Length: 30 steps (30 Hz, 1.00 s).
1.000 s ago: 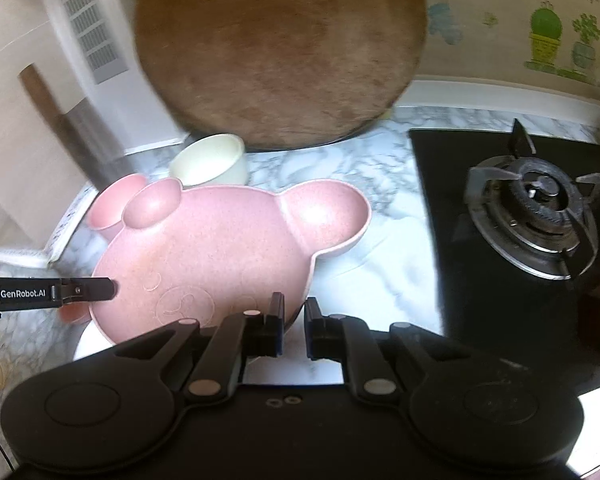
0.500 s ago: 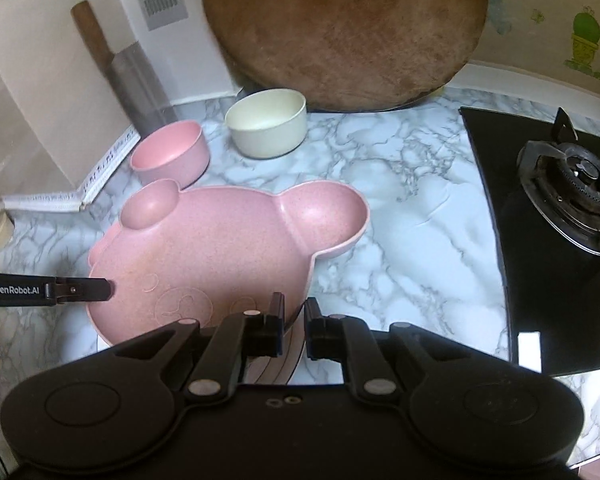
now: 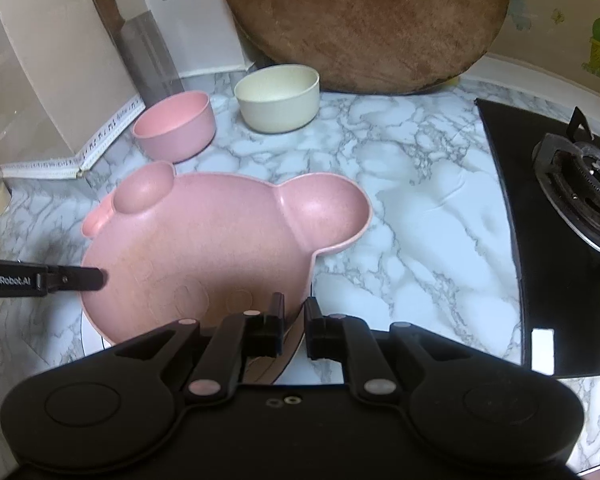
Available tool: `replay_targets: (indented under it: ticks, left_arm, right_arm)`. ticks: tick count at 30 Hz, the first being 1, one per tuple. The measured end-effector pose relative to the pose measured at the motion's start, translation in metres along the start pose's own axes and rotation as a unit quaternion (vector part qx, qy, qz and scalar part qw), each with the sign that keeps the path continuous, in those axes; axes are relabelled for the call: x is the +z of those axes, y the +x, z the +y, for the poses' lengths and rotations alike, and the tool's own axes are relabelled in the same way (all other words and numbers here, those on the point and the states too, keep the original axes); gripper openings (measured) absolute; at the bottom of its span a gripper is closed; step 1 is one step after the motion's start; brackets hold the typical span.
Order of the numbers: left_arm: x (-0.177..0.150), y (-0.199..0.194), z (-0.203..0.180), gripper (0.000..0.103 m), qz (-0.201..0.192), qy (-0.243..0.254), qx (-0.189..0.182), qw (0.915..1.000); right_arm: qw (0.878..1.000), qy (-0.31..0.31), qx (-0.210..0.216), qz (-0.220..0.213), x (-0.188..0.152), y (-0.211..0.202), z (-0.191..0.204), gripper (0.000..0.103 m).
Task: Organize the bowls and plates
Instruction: 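Lift the bear-face plate with both grippers and lower it onto the white plates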
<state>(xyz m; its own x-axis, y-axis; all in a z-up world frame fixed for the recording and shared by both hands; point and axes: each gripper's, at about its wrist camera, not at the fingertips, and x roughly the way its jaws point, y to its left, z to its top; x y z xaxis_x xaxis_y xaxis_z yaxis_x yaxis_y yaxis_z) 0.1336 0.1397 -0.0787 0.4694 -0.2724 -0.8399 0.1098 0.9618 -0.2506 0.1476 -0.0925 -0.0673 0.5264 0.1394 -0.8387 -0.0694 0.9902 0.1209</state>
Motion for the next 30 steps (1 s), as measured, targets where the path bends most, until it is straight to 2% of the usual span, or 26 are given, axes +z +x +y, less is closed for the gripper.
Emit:
replay_targets:
  ticks: [8, 14, 20, 26, 30]
  left_arm:
    - [-0.010, 0.005, 0.005, 0.014, 0.009, -0.008, 0.007, 0.9999]
    - [-0.014, 0.005, 0.004, 0.014, 0.002, 0.000, 0.010, 0.9999]
    - [-0.013, 0.006, 0.002, 0.014, 0.004, 0.002, 0.015, 0.9999]
    - [-0.014, 0.004, 0.004, 0.014, 0.009, -0.002, 0.008, 0.9999]
    - [-0.017, 0.000, 0.001, 0.015, 0.003, 0.011, 0.013, 0.9998]
  right_arm:
    - [1.000, -0.021, -0.004, 0.004, -0.003, 0.006, 0.006, 0.011]
    - [1.000, -0.019, -0.004, 0.004, 0.000, 0.012, 0.004, 0.011]
    - [1.000, -0.018, -0.001, 0.007, 0.002, 0.014, 0.006, 0.020]
    - [1.000, -0.012, 0.002, 0.009, 0.004, 0.011, 0.005, 0.024]
    - [1.000, -0.016, 0.003, 0.003, 0.005, 0.005, 0.006, 0.030]
